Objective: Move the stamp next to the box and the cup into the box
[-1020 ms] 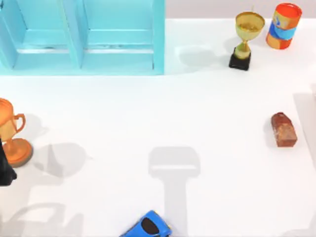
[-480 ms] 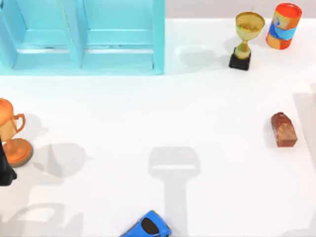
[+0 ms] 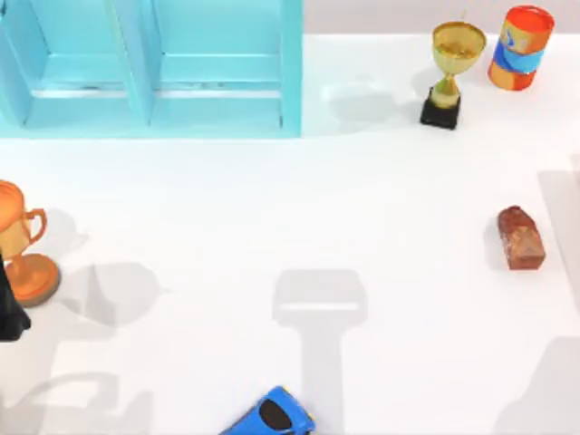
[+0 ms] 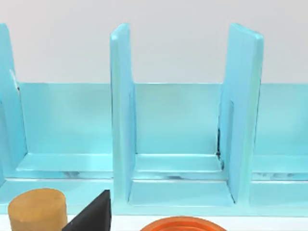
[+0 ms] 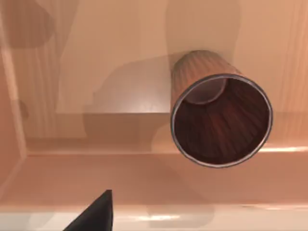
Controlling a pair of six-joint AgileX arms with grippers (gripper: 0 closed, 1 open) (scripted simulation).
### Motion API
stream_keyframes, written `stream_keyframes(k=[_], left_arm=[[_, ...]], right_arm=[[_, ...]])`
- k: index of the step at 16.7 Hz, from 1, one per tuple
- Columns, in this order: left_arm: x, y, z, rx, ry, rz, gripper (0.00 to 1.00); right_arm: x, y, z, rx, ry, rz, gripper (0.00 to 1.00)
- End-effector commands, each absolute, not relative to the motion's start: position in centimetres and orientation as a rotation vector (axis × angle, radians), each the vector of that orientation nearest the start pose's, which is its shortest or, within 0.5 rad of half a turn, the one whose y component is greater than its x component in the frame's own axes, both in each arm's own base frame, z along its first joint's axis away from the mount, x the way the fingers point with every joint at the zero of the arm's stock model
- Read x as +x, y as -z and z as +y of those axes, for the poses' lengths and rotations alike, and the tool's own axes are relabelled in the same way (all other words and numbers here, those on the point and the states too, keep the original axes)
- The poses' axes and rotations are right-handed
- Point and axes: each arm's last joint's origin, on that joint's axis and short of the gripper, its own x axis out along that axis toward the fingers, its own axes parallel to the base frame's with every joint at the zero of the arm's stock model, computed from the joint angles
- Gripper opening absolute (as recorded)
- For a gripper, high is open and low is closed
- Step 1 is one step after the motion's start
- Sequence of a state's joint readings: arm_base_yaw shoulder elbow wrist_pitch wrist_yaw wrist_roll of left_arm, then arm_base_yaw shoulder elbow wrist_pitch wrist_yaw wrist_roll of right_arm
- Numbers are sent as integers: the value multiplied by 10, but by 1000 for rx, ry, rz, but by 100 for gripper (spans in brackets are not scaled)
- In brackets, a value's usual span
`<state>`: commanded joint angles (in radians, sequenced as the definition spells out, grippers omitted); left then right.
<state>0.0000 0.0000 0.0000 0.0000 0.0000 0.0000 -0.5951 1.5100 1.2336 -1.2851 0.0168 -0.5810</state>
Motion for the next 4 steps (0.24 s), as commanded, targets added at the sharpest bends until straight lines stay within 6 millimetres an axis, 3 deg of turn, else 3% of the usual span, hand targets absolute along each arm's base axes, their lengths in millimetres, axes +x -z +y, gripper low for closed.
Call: stream_keyframes(k=[2, 4], left_arm=[[106, -160, -1, 0, 0, 0, 100], [106, -160, -1, 0, 0, 0, 100]], right_arm=[[217, -272, -144, -11, 28, 1563, 100], [216, -277, -143, -14, 30, 1559, 100]])
